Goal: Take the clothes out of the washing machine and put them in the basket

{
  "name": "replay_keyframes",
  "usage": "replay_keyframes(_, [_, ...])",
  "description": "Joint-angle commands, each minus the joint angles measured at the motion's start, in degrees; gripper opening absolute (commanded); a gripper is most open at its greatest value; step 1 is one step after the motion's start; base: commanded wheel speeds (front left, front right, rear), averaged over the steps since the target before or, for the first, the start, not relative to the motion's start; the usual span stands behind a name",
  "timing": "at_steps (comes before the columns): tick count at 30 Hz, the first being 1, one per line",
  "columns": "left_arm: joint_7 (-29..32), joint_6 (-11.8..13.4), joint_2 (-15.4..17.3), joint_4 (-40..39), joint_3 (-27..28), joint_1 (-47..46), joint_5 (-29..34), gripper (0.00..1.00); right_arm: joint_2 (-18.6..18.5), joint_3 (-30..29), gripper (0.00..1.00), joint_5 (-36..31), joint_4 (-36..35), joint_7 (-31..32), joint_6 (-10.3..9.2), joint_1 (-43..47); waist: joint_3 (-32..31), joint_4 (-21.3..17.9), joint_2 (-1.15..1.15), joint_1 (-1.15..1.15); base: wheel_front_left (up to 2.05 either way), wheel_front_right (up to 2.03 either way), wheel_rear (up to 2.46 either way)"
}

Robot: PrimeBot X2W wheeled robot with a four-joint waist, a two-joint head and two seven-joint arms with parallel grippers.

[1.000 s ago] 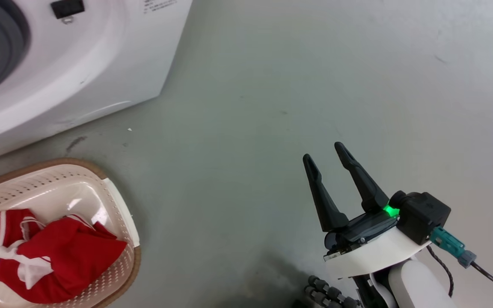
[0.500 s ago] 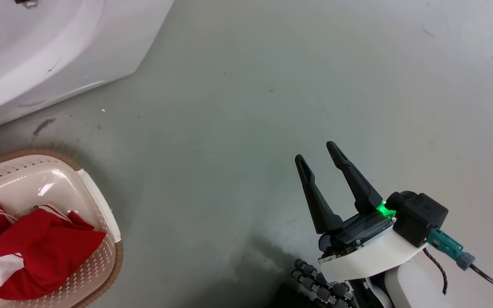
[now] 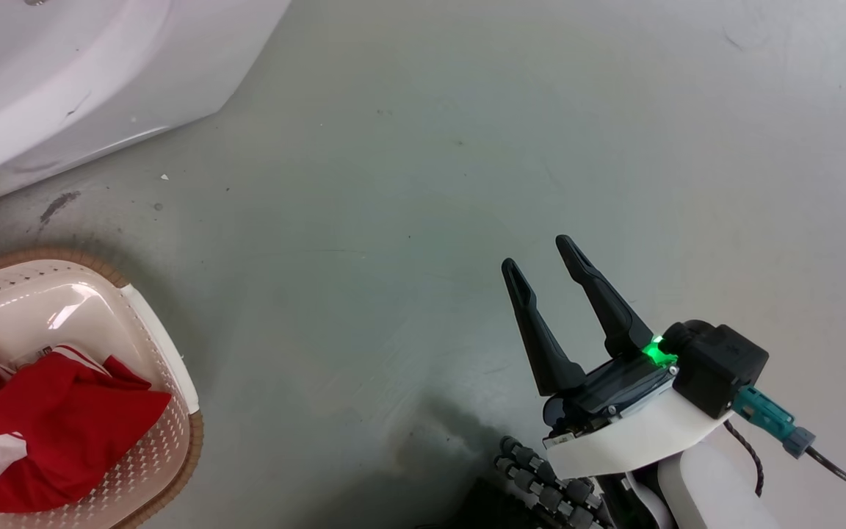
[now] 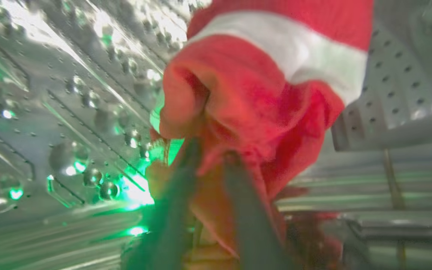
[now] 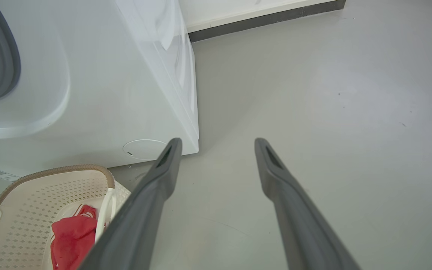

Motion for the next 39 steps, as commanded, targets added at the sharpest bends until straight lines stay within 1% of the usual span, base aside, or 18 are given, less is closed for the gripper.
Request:
replay_keyframes(1, [-0.97,0.76,0.39,-0.86,0.29,1.03,0.02,0.00,0.10,-0.06,1.00,0.09,-0.08,-0.11,-0.04,-0.71,0.00,-0.06,0.00,-0.01,0.00,0.00,0.00])
replay_keyframes(5, [-4.52,2.49,0.64,-3.33,1.38,2.97,-0.85,0.00,0.10,-0.20,1.00,-0.13,0.05,-0.11,-0.04,-1.37,-0.27,-0.04,0.00,-0.01,0.00,0.00,0.00])
replay_keyframes(8, [-8.62,3.72,0.35,-4.54,2.21,4.33,-1.53,0.00,0.10,-0.25,1.00,-0.37,-0.03,-0.12,-0.04,-1.59,-0.73,0.13,0.00,-0.01,0.00,0.00,0.00])
replay_keyframes(13, [-16.58,5.32,-0.97,-4.81,3.21,5.98,-2.30,0.00,0.10,-0.76,1.00,-0.78,0.32,-0.12,-0.04,-1.83,-1.99,0.61,0.00,-0.01,0.00,0.00,0.00])
replay_keyframes(17, [-23.70,5.93,-2.75,-3.45,3.57,6.90,-3.01,0.00,0.10,-1.41,1.00,-0.97,0.63,-0.11,-0.04,-1.85,-3.48,1.35,0.00,-0.01,0.00,0.00,0.00])
replay_keyframes(22, [-32.29,6.03,-6.17,0.62,3.93,8.36,-4.53,0.00,0.10,-1.91,1.00,-1.15,0.68,-0.11,-0.04,-2.14,-6.42,2.19,0.00,-0.01,0.00,0.00,0.00])
replay_keyframes(28, [-41.32,5.35,-9.97,8.64,5.04,11.58,-7.32,0.00,0.08,-3.05,1.00,-2.13,1.61,-0.11,-0.04,-0.92,-10.88,2.89,0.00,-0.01,0.00,0.00,0.00])
replay_keyframes(35, [-51.00,3.15,-13.42,17.06,6.21,17.45,-10.25,0.00,0.08,-4.43,1.00,-2.95,2.44,-0.11,-0.04,0.68,-16.41,4.06,0.00,-0.01,0.00,0.00,0.00])
replay_keyframes(39, [-55.60,2.23,-16.08,19.04,7.26,22.16,-12.15,0.00,0.08,-5.37,1.00,-3.32,2.98,-0.11,-0.04,2.03,-20.37,5.20,0.00,-0.01,0.00,0.00,0.00])
